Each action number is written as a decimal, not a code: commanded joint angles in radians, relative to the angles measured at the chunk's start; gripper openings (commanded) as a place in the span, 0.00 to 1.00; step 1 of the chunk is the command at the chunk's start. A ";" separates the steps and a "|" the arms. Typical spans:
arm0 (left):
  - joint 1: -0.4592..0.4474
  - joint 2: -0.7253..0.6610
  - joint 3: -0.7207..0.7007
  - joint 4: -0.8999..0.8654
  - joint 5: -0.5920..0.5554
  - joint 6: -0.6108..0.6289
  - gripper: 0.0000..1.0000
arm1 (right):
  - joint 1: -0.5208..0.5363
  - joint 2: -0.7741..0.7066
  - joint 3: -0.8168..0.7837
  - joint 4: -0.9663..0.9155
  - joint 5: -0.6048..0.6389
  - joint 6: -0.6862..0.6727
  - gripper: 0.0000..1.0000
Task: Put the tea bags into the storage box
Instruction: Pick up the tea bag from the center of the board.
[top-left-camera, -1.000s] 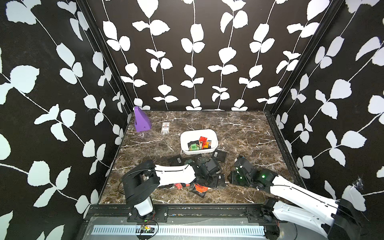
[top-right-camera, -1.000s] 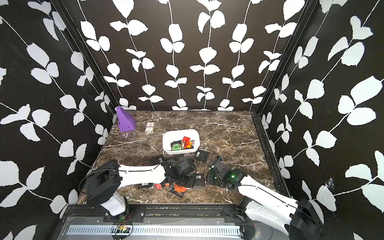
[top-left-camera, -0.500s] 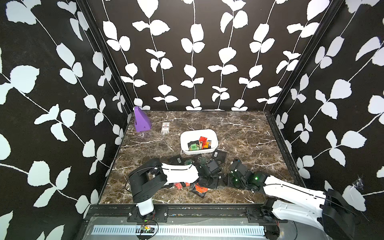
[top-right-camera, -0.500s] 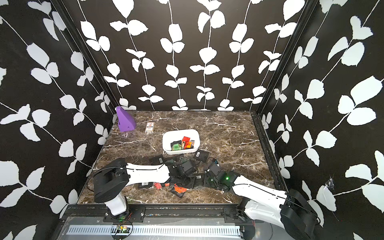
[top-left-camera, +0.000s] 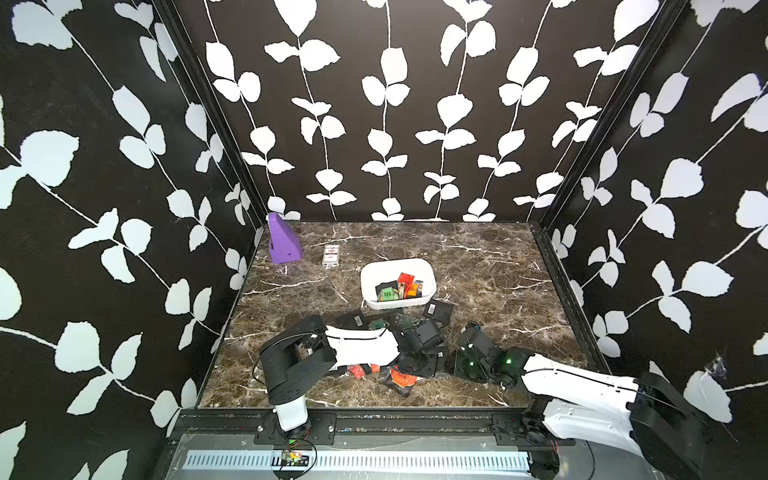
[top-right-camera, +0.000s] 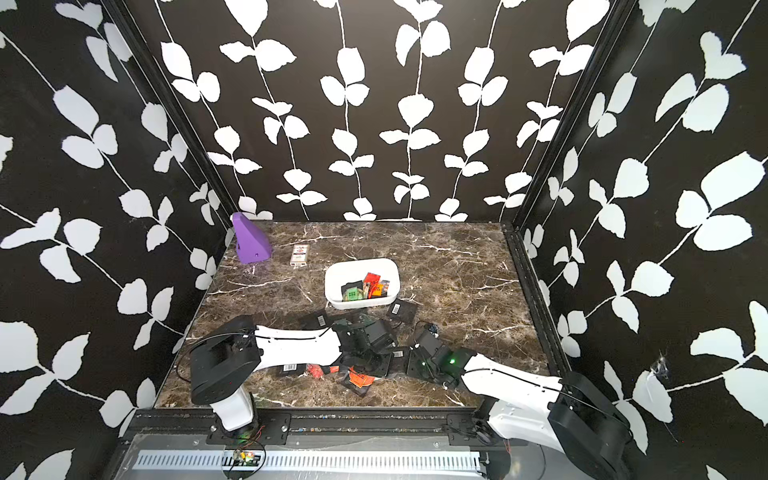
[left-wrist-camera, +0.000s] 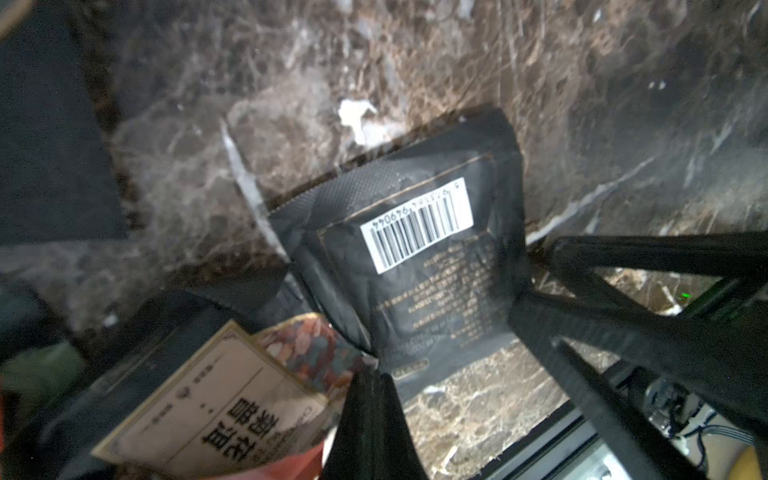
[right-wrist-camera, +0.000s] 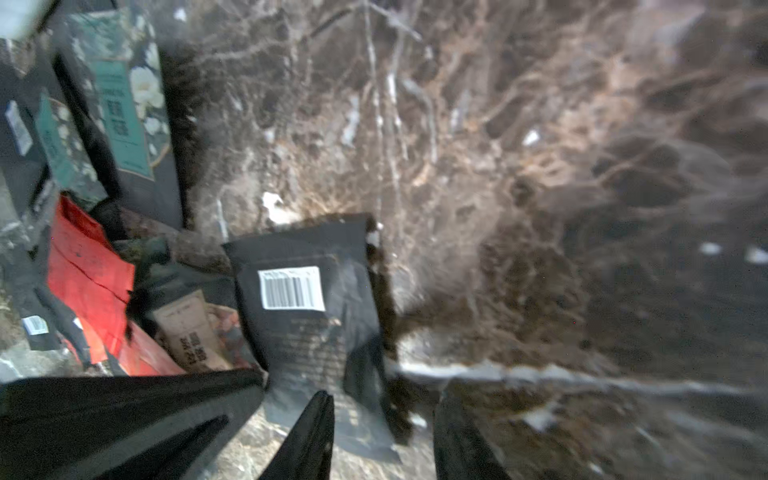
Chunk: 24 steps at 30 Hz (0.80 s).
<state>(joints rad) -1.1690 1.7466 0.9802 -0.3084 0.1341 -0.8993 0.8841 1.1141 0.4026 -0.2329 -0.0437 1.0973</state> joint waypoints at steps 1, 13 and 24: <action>-0.001 0.017 0.002 -0.037 -0.017 -0.006 0.00 | 0.009 0.023 -0.042 0.041 -0.010 0.020 0.42; 0.000 0.021 0.011 -0.044 -0.018 -0.001 0.00 | 0.009 0.046 -0.079 0.120 -0.017 0.039 0.34; -0.001 0.022 0.014 -0.047 -0.017 0.002 0.00 | 0.009 0.031 -0.084 0.127 -0.009 0.039 0.11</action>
<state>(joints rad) -1.1690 1.7485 0.9833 -0.3103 0.1341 -0.9009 0.8841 1.1503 0.3508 -0.0669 -0.0601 1.1313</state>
